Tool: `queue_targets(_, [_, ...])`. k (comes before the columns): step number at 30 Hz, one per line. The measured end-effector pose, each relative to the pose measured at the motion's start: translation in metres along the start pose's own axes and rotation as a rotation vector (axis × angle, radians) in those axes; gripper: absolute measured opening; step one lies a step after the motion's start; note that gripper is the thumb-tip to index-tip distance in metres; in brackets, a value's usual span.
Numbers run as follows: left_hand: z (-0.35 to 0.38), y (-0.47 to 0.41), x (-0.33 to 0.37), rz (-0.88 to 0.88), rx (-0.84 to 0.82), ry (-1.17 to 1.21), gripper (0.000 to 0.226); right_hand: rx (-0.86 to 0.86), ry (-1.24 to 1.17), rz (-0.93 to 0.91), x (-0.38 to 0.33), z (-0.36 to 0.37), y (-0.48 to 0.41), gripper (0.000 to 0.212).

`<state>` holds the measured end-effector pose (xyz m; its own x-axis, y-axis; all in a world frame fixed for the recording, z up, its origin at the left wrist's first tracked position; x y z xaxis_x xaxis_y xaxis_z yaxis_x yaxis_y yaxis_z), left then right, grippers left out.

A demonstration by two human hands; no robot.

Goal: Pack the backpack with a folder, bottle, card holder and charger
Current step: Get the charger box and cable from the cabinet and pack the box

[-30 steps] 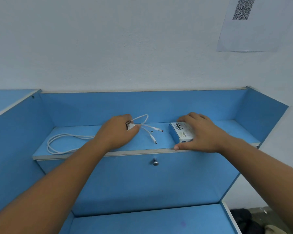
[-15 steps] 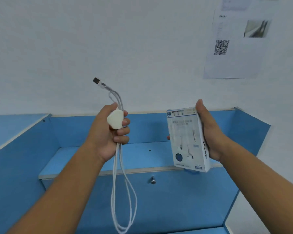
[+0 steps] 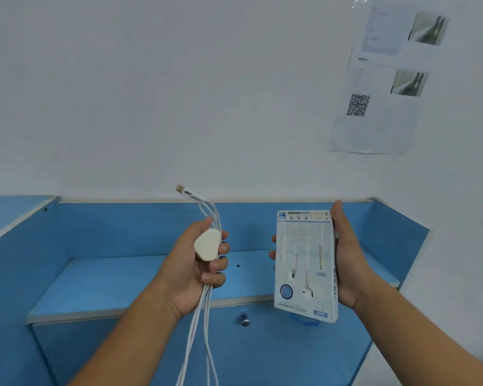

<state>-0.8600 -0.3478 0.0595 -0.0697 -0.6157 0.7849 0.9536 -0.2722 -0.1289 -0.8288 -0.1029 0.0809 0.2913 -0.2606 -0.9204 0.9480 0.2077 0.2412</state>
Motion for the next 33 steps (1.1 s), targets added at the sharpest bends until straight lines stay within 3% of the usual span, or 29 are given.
queue_targets(9, [0.035,0.008,-0.031,-0.110,-0.139,-0.028,0.040,0.034,-0.096,-0.105,0.011,-0.021,0.037,0.101])
queue_targets(18, [0.135,0.032,-0.072,-0.171,-0.321,-0.049,0.038,0.092,-0.187,-0.230,0.002,-0.078,0.136,0.101])
queue_targets(24, [0.233,0.078,-0.126,-0.242,-0.484,-0.034,0.037,0.094,-0.250,-0.311,0.010,-0.138,0.251,0.103])
queue_targets(33, [0.379,0.165,-0.222,-0.397,-0.773,0.009,0.033,0.268,-0.288,-0.442,0.040,-0.212,0.442,0.103])
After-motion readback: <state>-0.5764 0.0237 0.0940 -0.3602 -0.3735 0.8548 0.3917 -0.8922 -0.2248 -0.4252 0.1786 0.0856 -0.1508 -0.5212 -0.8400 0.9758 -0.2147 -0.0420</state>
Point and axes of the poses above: each hand's wrist, its own y-axis away from the middle knuckle, its own z-axis out of the palm, x = y × z, the point moved 1 cm from there along -y, towards the middle knuckle, and after that the axes turned 14 degrees about z, right-handed, at the moved point
